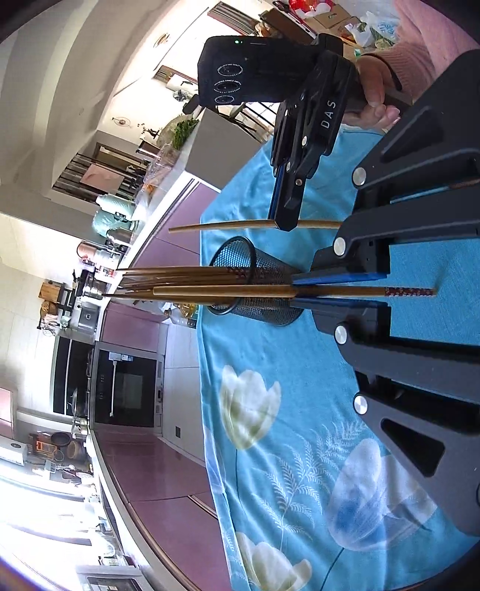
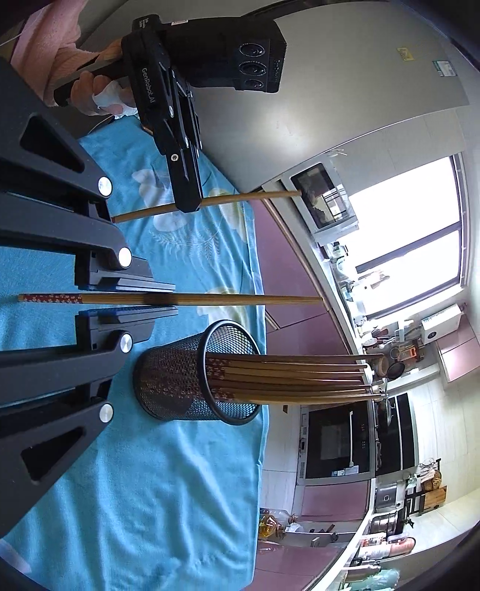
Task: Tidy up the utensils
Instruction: 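Raise the chopstick upright over the cup with the right tool while the left tool lifts its own, then hold the chopstick upright above the mesh cup with the right tool while the left tool holds its own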
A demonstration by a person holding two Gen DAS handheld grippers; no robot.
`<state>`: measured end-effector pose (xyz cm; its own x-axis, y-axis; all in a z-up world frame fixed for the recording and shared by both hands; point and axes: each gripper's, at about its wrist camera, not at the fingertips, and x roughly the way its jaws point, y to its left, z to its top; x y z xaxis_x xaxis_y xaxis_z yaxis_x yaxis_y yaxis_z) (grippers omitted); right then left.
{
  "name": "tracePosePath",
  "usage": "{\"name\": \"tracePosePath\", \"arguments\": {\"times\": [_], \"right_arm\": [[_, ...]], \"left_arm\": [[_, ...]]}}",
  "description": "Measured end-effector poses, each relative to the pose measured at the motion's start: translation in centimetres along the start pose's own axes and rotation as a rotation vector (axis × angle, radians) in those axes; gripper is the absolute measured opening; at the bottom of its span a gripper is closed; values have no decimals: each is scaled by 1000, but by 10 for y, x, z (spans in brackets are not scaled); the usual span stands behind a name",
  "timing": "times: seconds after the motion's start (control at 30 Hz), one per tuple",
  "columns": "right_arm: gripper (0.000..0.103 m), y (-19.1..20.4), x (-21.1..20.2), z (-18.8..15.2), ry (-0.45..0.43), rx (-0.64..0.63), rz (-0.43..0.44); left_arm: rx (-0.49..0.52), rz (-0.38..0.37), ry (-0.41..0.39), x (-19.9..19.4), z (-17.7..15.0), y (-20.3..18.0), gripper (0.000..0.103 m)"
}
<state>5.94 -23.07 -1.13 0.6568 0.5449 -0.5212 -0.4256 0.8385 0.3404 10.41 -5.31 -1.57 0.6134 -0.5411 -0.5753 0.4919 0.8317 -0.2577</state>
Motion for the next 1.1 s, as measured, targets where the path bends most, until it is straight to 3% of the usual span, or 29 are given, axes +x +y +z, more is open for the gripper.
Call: {"name": "tracePosePath", "arguments": {"times": [0.5,1.1], "right_arm": [[6,-3,-16,21,-74,-20,-6],[6,-2,-25,27,-101,-28,-13]], "left_arm": [[6,-24,-55,-7,17,-8,7],[42,11,-74,-5,25,-18,7]]}}
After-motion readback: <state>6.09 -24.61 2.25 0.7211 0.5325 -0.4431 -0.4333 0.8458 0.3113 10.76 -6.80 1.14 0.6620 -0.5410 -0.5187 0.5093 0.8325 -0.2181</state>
